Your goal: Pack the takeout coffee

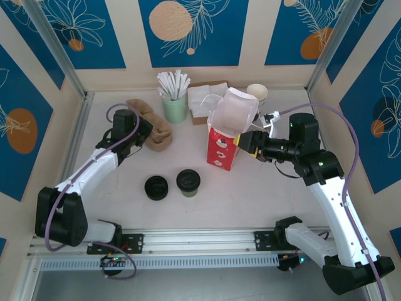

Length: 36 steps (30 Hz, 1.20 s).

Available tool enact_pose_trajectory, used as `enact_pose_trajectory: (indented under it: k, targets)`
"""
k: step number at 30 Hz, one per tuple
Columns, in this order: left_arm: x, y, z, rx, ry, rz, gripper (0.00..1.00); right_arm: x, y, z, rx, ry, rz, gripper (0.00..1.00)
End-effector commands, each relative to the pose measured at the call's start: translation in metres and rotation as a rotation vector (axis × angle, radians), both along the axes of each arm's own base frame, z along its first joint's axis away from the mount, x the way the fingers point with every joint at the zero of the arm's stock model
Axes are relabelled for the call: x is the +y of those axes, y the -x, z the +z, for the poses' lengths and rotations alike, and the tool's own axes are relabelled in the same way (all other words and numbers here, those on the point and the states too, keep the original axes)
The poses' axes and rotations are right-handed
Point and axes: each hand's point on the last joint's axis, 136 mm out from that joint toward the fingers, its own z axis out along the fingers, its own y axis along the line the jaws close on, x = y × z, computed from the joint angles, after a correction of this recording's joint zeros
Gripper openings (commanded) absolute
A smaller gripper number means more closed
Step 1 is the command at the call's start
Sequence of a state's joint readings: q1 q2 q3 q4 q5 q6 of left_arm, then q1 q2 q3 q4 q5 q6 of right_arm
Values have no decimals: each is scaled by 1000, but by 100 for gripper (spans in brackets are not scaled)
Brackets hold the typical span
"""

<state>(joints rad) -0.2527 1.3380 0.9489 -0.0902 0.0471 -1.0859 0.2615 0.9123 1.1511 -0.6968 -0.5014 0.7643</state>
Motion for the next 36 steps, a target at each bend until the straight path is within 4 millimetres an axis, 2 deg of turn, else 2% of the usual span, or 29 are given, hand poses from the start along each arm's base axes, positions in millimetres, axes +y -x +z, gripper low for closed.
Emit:
enact_pose_trajectory:
  k: [1,7,10,15,20,24,27,36]
  targets:
    - [4,9,44,-67,-13,-27,7,1,7,18,-64,-22,30,60]
    - [5,41,99,-134,-57,-103,4,4,9,44,-163,-51,58,58]
    - [-2,59,135,-210,-71,-186,3,6,10,60,-225,-73,78,57]
    - [-37,94,199,-387,-30,-454,4,13,12,88,-339,-125,135,57]
    - [-66,138,244,-555,2,-694,6,21,10,109,-416,-162,206,57]
    - [-73,165,258,-650,16,-800,6,30,13,123,-481,-195,286,57]
    - [-80,178,265,-703,60,-862,4,38,16,127,-535,-198,340,57]
    - [-91,200,278,-803,92,-970,1,66,19,134,-586,-211,460,55]
